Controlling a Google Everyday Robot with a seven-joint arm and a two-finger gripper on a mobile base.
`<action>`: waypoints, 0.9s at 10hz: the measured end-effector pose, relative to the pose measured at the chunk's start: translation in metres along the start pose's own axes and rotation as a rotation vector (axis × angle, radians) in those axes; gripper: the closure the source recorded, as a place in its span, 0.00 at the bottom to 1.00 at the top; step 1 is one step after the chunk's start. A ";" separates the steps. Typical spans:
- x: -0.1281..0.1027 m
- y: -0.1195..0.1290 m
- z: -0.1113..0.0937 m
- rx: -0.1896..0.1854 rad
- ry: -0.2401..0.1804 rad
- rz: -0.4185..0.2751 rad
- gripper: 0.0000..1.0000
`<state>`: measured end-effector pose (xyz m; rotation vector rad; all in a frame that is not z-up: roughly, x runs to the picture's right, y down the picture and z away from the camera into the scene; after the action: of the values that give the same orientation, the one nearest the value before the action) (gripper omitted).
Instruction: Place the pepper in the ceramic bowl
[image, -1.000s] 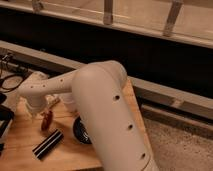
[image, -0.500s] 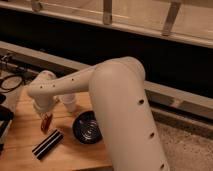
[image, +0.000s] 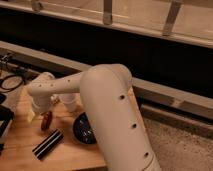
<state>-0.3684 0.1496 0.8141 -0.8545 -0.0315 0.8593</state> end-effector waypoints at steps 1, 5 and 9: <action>-0.002 -0.001 0.003 -0.008 0.005 -0.003 0.20; -0.004 0.004 0.027 -0.021 0.064 -0.016 0.20; 0.007 -0.003 0.044 0.002 0.133 0.007 0.20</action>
<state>-0.3773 0.1816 0.8435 -0.9083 0.0887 0.8078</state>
